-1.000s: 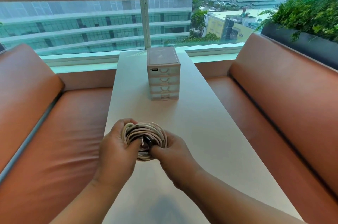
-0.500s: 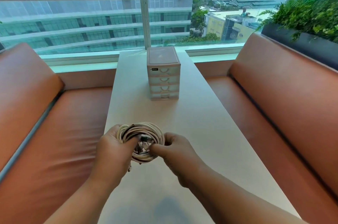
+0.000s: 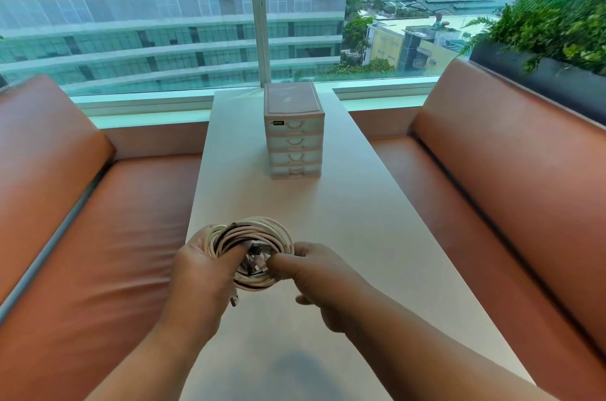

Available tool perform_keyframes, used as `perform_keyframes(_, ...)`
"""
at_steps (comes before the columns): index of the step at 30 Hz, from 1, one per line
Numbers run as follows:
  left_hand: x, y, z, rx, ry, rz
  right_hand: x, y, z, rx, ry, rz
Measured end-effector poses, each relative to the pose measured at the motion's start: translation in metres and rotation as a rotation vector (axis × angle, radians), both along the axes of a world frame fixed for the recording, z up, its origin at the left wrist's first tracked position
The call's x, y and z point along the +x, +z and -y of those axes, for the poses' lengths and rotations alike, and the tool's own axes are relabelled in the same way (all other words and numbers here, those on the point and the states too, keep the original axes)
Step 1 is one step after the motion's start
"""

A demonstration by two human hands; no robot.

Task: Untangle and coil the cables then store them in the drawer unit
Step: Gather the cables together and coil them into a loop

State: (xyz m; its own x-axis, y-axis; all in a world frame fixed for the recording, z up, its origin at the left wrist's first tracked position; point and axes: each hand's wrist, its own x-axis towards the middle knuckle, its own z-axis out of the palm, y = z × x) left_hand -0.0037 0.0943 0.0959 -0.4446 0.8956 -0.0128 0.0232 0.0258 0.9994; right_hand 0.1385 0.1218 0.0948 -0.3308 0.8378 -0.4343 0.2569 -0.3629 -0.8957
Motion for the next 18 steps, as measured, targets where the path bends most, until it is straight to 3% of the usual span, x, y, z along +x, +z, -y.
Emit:
perform_keyframes(12, 0.005, 0.009, 0.0, 0.083, 0.027, -0.277, -0.007, -0.011, 0.01, 0.069, -0.235, -0.292)
perform_keyframes(18, 0.001, 0.008, -0.001, 0.05, 0.036, -0.361, -0.004, -0.013, 0.01, 0.134, -0.203, -0.4)
